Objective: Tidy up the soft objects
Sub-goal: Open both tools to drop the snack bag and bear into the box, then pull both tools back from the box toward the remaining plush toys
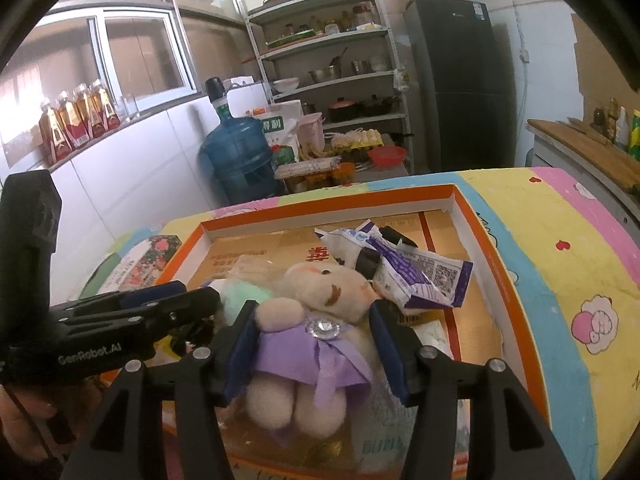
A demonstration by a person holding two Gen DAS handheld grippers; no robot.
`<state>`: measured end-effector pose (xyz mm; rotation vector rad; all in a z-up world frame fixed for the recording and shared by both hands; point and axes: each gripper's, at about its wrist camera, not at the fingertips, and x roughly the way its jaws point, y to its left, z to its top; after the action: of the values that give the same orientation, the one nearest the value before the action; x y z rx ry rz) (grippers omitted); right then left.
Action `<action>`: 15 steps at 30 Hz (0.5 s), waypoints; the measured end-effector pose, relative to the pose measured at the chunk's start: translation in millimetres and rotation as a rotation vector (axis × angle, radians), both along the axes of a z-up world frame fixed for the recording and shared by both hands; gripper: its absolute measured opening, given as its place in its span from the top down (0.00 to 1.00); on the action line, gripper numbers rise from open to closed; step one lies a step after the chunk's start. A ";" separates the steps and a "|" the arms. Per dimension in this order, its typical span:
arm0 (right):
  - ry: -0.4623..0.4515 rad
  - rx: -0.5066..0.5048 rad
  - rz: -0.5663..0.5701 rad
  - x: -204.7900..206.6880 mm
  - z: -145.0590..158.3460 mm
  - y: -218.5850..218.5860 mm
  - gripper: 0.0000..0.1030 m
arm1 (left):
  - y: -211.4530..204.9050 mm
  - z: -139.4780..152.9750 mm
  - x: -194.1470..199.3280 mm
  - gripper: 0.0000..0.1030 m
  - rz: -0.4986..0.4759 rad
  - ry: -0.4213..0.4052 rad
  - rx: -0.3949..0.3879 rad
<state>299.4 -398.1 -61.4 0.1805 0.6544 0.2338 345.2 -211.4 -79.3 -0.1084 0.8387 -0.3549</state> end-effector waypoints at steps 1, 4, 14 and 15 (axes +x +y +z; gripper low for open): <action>-0.006 0.004 -0.003 -2.6 1.3 -0.4 0.46 | 1.4 1.8 -2.0 0.45 0.000 -0.002 -0.009; -0.027 0.012 -0.013 -9.6 6.7 -2.1 0.46 | 6.2 6.3 -6.7 0.45 -0.013 -0.005 -0.052; -0.102 0.025 -0.020 -40.7 28.3 5.5 0.46 | 11.6 34.4 -36.3 0.45 -0.031 -0.069 -0.112; -0.108 0.027 -0.019 -44.5 30.1 6.6 0.46 | 12.0 37.1 -39.2 0.45 -0.034 -0.074 -0.113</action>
<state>254.9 -391.6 -31.4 0.1983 0.5420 0.2330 306.1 -199.4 -42.2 -0.1853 0.7476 -0.4365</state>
